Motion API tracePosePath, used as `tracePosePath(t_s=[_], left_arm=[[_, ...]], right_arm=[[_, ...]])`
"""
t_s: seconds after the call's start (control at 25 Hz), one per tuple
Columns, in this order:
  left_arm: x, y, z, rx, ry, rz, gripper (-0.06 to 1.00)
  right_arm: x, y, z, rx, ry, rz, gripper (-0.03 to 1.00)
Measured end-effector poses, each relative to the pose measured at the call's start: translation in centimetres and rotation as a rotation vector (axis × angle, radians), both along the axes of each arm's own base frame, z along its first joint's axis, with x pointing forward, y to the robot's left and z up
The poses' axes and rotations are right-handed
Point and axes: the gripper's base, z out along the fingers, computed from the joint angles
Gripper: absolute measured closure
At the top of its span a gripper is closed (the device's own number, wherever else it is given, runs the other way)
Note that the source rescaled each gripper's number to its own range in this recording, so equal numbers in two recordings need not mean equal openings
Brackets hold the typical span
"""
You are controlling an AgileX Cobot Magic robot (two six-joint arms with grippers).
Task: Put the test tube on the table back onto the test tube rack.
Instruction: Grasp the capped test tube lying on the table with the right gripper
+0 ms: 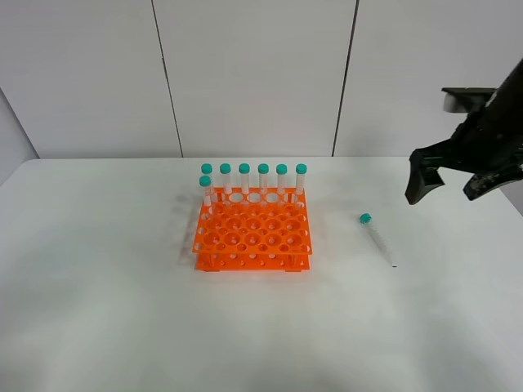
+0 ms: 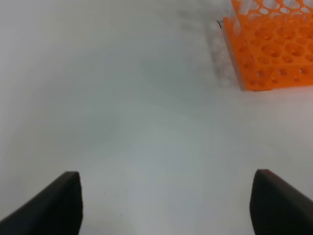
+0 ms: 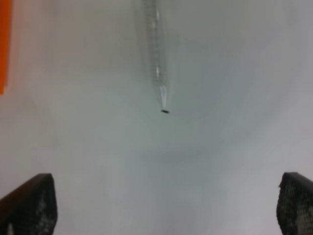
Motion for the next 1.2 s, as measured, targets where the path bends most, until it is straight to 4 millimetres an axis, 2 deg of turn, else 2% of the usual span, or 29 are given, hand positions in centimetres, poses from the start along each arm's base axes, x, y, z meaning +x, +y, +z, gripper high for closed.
tracePosePath(t_s=[0.12, 0.24, 0.64, 1.2], left_arm=[[0.0, 0.0, 0.0, 0.000, 0.000, 0.000, -0.06], [0.0, 0.0, 0.0, 0.000, 0.000, 0.000, -0.06], [0.0, 0.0, 0.0, 0.000, 0.000, 0.000, -0.06], [0.0, 0.0, 0.0, 0.000, 0.000, 0.000, -0.06]], right_arm=[[0.9, 1.6, -1.9, -0.031, 0.023, 0.069, -0.03], [1.4, 1.5, -3.0, -0.068, 0.040, 0.078, -0.03], [2.7, 1.3, -3.6, -0.096, -0.049, 0.082, -0.03], [5.2, 2.1, -11.4, -0.041, 0.048, 0.027, -0.01]])
